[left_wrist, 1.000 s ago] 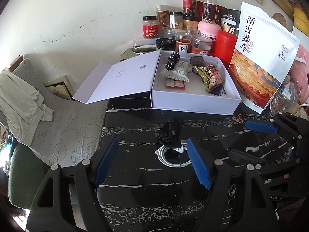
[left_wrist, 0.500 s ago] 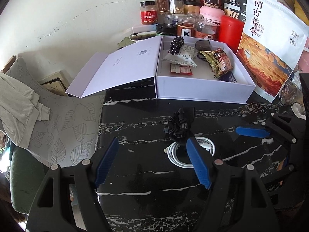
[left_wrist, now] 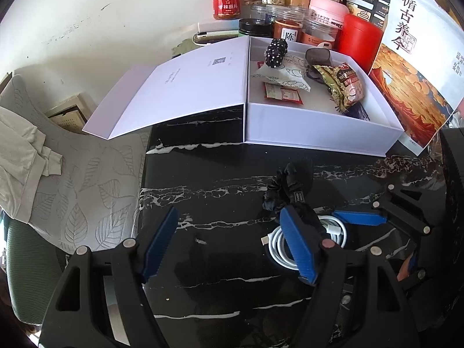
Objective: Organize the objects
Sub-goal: 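Close left gripper on the black fabric scrunchie beside the white cable, then close right gripper on the white coiled cable while left gripper holds the black scrunchie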
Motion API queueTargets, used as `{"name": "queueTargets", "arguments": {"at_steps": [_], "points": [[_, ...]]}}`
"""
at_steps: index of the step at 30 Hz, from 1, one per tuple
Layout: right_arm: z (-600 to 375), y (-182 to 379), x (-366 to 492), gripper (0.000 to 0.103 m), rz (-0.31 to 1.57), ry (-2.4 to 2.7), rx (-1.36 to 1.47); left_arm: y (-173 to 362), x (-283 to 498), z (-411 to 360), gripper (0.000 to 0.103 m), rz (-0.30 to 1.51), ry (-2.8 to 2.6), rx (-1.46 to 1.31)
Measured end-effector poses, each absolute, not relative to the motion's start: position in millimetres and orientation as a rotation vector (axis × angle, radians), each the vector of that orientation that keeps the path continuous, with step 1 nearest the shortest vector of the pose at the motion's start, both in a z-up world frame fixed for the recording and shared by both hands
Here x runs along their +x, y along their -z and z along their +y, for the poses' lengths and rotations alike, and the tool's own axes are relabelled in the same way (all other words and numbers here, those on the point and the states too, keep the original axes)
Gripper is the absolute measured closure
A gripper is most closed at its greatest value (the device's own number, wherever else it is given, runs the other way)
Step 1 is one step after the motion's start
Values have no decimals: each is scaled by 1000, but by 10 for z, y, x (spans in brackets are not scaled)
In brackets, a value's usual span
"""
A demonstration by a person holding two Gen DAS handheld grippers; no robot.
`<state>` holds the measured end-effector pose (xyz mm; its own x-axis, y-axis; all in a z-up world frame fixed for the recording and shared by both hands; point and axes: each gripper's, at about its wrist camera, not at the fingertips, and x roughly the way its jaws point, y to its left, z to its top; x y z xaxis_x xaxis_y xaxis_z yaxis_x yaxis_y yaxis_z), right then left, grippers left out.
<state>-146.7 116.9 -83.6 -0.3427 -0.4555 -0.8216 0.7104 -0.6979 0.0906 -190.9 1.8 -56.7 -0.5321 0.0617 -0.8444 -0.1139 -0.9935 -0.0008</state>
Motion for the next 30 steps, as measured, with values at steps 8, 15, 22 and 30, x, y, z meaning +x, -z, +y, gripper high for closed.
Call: {"name": "queueTargets", "arguments": {"at_steps": [8, 15, 22, 30], "points": [[1261, 827, -1474, 51, 347, 2076, 1128, 642, -2076, 178, 31, 78, -2593, -1445], [1394, 826, -1442, 54, 341, 2082, 1127, 731, -2253, 471, 31, 98, -2503, -1429], [1497, 817, -1446, 54, 333, 2091, 1130, 908, -2462, 652, 34, 144, -2488, -1483], [1518, 806, -1457, 51, 322, 2081, 1134, 942, -2435, 624, 79, 140, -2481, -1469]]}}
